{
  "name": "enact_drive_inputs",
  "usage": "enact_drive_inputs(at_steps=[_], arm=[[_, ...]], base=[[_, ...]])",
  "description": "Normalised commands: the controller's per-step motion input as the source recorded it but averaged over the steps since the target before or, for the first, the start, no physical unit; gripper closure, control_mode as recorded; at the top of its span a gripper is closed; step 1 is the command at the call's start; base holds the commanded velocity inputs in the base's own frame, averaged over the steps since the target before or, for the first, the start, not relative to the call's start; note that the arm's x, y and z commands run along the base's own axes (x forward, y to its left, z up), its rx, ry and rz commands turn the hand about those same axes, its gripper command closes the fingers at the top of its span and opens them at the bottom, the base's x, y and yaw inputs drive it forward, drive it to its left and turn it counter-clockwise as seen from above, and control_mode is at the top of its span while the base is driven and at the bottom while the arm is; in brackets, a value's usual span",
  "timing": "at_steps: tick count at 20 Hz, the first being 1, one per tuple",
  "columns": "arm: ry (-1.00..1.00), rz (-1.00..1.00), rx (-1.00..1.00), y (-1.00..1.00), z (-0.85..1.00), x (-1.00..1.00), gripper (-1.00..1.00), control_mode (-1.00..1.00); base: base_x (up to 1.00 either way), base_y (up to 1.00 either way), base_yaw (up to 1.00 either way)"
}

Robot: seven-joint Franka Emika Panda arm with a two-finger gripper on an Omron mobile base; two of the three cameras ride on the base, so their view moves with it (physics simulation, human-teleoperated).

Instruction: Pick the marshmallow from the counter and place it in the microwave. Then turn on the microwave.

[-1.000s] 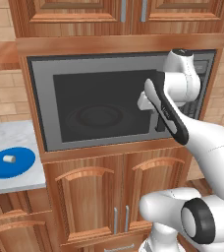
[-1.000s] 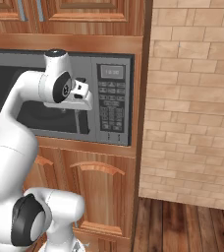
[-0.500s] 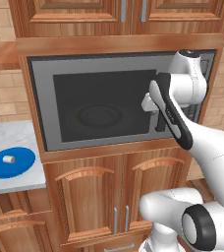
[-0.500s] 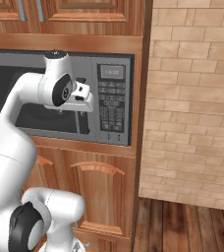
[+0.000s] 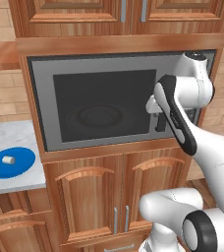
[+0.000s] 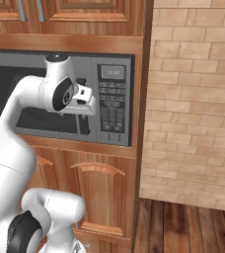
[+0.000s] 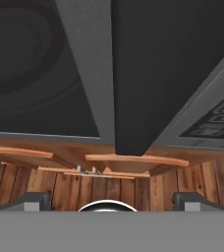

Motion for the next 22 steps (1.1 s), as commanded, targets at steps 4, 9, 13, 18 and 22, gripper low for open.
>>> enact_drive_inputs(at_steps=[4, 9, 13, 18, 22], arm=[[0.00, 0.00, 0.00, -0.07, 0.00, -0.06, -1.00, -1.00], [-0.11, 0.00, 0.00, -0.05, 0.00, -0.01, -1.00, -1.00], [-0.17, 0.00, 0.00, -0.04, 0.00, 0.00, -1.00, -1.00], [-0.14, 0.00, 0.00, -0.04, 0.00, 0.00, -1.00, -1.00], [-0.11, 0.00, 0.00, -0.03, 0.00, 0.04, -1.00, -1.00]], base=[[0.00, 0.00, 0.00], [0.00, 0.00, 0.00], [0.00, 0.00, 0.00], [0.00, 0.00, 0.00], [0.00, 0.00, 0.00]])
